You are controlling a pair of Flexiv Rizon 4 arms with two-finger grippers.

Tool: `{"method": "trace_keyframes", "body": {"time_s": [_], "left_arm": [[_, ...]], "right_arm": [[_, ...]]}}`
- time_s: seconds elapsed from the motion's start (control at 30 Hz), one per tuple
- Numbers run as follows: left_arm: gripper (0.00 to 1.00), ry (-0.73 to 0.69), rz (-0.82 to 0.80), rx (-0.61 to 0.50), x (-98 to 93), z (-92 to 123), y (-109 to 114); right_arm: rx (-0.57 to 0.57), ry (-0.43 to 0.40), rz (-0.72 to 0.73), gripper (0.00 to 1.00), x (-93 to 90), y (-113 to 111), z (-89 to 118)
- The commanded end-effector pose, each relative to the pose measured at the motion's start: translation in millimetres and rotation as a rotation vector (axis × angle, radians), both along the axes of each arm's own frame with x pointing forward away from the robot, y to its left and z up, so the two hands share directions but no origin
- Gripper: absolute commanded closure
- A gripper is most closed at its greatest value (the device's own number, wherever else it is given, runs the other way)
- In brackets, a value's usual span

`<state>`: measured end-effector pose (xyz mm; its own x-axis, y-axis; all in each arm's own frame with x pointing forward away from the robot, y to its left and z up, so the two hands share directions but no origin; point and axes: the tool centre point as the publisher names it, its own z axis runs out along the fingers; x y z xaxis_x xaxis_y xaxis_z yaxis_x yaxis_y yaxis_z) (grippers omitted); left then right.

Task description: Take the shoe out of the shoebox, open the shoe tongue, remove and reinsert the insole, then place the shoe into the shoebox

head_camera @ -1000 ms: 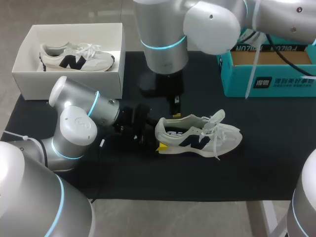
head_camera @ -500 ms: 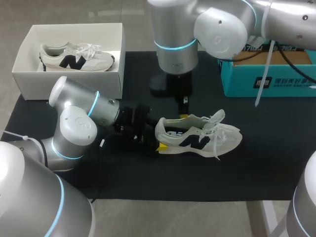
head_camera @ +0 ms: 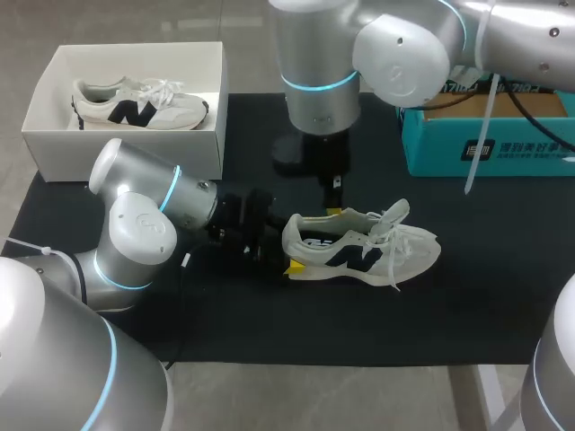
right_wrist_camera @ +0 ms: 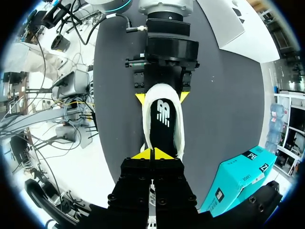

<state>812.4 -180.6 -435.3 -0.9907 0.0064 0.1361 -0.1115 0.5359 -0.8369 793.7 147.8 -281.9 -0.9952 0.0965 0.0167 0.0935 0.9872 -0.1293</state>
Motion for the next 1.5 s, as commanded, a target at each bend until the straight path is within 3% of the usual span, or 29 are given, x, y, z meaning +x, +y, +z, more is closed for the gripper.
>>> {"method": "trace_keyframes", "body": {"time_s": [0.03,0.5,1.07,1.5], "left_arm": [[1.00,0.001,0.000,0.002,2.3,-6,-2],[1.00,0.001,0.000,0.002,2.3,-6,-2],[1.00,0.001,0.000,0.002,2.3,-6,-2],[1.00,0.001,0.000,0.002,2.3,-6,-2]], "right_arm": [[0.007,0.000,0.004,1.00,2.0,-2,-5],[0.001,-0.006,0.000,1.00,9.6,1,-10],[0.021,-0.112,-0.058,1.00,15.7,-17,-60],[-0.003,-0.047,-0.060,1.00,31.3,-33,-86]]}}
